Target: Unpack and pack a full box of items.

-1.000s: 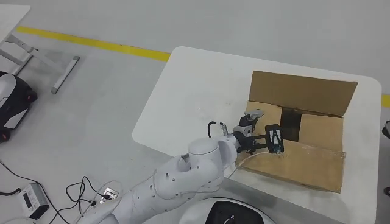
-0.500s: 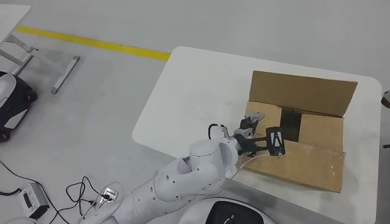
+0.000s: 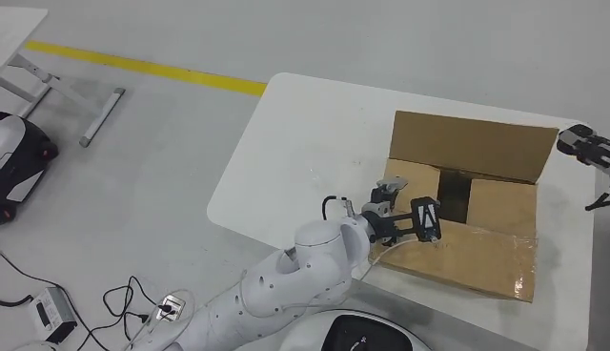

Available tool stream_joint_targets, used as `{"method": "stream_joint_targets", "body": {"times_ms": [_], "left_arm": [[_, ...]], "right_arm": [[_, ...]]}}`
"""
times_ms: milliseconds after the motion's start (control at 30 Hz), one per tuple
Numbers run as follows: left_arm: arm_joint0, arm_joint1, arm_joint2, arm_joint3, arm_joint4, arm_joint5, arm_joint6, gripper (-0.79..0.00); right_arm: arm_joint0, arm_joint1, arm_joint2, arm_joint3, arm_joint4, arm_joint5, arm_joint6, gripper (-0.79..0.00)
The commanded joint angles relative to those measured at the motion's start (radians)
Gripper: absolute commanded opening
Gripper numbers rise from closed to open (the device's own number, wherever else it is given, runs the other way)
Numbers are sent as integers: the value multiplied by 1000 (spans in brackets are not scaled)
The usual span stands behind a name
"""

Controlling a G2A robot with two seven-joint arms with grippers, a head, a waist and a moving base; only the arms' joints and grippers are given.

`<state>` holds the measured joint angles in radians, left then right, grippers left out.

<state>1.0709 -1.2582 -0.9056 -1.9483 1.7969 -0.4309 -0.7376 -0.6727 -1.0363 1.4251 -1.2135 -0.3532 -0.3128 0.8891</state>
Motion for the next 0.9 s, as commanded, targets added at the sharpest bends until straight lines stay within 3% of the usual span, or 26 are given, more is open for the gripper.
{"method": "stream_joint_targets", "body": {"times_ms": [0, 267, 500, 867], "left_arm": [[3, -1, -3, 1, -2, 5, 3, 0], [6, -6, -13, 8, -1, 3, 7, 0], [17, -7, -29, -7, 24, 10, 15, 0], [149, 10, -100, -135, 88, 20, 40, 0]], "right_arm": [[14, -1, -19, 10, -4, -20, 11, -785], [-13, 10, -25, -37, 19, -125, 49, -785], [-138, 35, 32, -196, 31, -165, 92, -785], [-321, 62, 69, -396, -105, -170, 98, -785]]}}
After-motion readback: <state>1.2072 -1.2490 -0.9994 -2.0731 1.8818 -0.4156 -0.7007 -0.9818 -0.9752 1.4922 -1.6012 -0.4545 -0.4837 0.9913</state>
